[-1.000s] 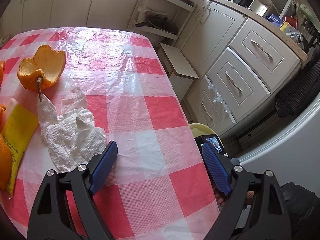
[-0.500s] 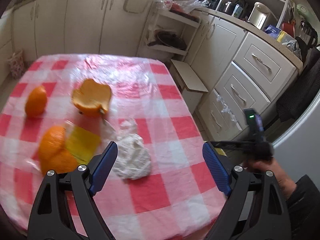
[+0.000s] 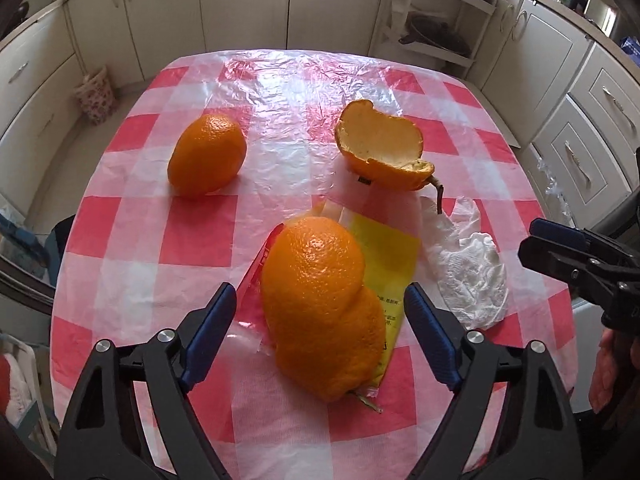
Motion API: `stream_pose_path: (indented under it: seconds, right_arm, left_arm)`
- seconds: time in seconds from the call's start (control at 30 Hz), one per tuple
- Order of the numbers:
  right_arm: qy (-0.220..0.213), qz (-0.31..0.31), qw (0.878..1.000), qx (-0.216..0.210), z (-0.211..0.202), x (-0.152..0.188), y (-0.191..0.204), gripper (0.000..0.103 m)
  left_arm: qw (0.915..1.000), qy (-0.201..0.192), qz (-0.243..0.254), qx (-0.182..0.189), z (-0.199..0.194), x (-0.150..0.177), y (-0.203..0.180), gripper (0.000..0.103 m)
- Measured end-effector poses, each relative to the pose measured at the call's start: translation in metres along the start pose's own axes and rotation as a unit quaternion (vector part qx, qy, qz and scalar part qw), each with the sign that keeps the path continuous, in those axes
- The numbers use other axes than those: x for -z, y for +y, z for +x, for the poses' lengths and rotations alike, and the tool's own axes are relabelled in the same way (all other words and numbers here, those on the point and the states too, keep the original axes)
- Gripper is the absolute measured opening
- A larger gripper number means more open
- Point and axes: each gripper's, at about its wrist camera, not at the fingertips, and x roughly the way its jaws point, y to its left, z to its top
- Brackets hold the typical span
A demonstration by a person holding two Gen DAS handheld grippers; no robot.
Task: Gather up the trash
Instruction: 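Grasp the large orange peel with the left tool while the right tool grasps the white tissue, then carry the peel and tissue to the yellow bin and open both tools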
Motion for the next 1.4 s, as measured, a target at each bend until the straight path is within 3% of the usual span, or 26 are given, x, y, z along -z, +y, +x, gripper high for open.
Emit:
stream_pose_path:
  seconds: [0.07, 0.13, 0.23, 0.4, 0.5, 0.63, 0.73, 0.77, 0.83, 0.87, 0.9, 0.93, 0.97, 1.0, 1.03, 1.17, 1.2, 1.23, 1.33, 1.4]
  right_arm:
    - [-0.002, -0.004, 1.0, 0.006, 0.007, -0.011, 0.006, 0.068]
    - [-0.006, -0.007, 1.0, 0.009, 0.003, -0.025, 0.009, 0.068]
    - [0.01, -0.008, 1.0, 0.009, 0.014, -0.037, 0.007, 0.069]
    - [0.063, -0.064, 0.995, 0.042, 0.022, -0.037, 0.022, 0.073]
    - [0.084, -0.113, 0.987, 0.083, 0.018, -0.019, 0.027, 0.075]
    - [0.111, -0.143, 0.979, 0.096, 0.024, 0.008, 0.017, 0.077]
    - [0.101, -0.168, 0.975, 0.103, 0.022, 0.016, 0.02, 0.077]
    - [0.1, -0.166, 0.976, 0.103, 0.021, 0.015, 0.019, 0.075]
    - [0.096, -0.161, 0.977, 0.098, 0.018, 0.012, 0.017, 0.05]
    - [0.097, -0.153, 0.979, 0.089, 0.017, 0.011, 0.015, 0.043]
    - [0.099, -0.145, 0.981, 0.077, 0.015, 0.009, 0.013, 0.033]
    - [0.099, -0.143, 0.982, 0.074, 0.015, 0.009, 0.012, 0.031]
    - [0.098, -0.145, 0.982, 0.075, 0.014, 0.01, 0.011, 0.03]
    - [0.098, -0.144, 0.982, 0.073, 0.014, 0.01, 0.011, 0.028]
    - [0.097, -0.14, 0.983, 0.066, 0.013, 0.01, 0.01, 0.026]
    - [0.088, -0.129, 0.986, 0.051, 0.006, 0.008, 0.008, 0.023]
    - [0.085, -0.125, 0.987, 0.049, 0.004, 0.008, 0.007, 0.023]
    - [0.083, -0.123, 0.988, 0.047, 0.003, 0.008, 0.006, 0.023]
    - [0.075, -0.115, 0.989, 0.048, -0.005, 0.007, 0.0, 0.023]
    - [0.067, -0.104, 0.991, 0.045, -0.012, 0.005, -0.006, 0.023]
  left_arm:
    - [0.9999, 0.0, 0.011, -0.002, 0.003, -0.003, -0.005, 0.067]
    - [0.9998, 0.005, 0.02, -0.009, 0.007, -0.006, -0.008, 0.043]
    - [0.9998, 0.015, 0.011, 0.004, 0.007, -0.01, -0.002, 0.03]
    - [0.9991, 0.003, -0.025, 0.033, -0.009, -0.018, 0.021, 0.027]
    - [0.9967, -0.01, -0.06, 0.055, -0.023, -0.023, 0.043, 0.027]
    - [0.9912, -0.018, -0.095, 0.091, -0.034, -0.024, 0.066, 0.026]
    - [0.9874, -0.03, -0.112, 0.108, -0.043, -0.024, 0.076, 0.013]
    - [0.9861, -0.032, -0.116, 0.114, -0.045, -0.024, 0.077, 0.012]
    - [0.9871, -0.025, -0.113, 0.111, -0.043, -0.024, 0.077, 0.012]
    - [0.9889, -0.013, -0.104, 0.105, -0.039, -0.024, 0.073, 0.012]
    - [0.99, 0.001, -0.097, 0.102, -0.034, -0.022, 0.07, 0.014]
    - [0.9906, 0.012, -0.093, 0.099, -0.028, -0.02, 0.066, 0.023]
    - [0.9914, 0.02, -0.089, 0.094, -0.023, -0.018, 0.063, 0.033]
    - [0.9927, 0.025, -0.082, 0.084, -0.018, -0.017, 0.058, 0.054]
    - [0.995, 0.019, -0.073, 0.066, -0.016, -0.016, 0.052, 0.062]
    - [0.9998, 0.002, -0.017, -0.01, -0.003, -0.018, 0.026, 0.063]
    - [0.9996, 0.001, -0.011, -0.024, 0.001, -0.018, 0.023, 0.06]
    - [0.9996, 0.003, -0.011, -0.026, 0.005, -0.018, 0.021, 0.037]
    - [0.9993, 0.011, -0.036, -0.008, 0.007, -0.021, 0.028, 0.021]
    - [0.9982, 0.003, -0.057, 0.02, -0.002, -0.024, 0.035, 0.019]
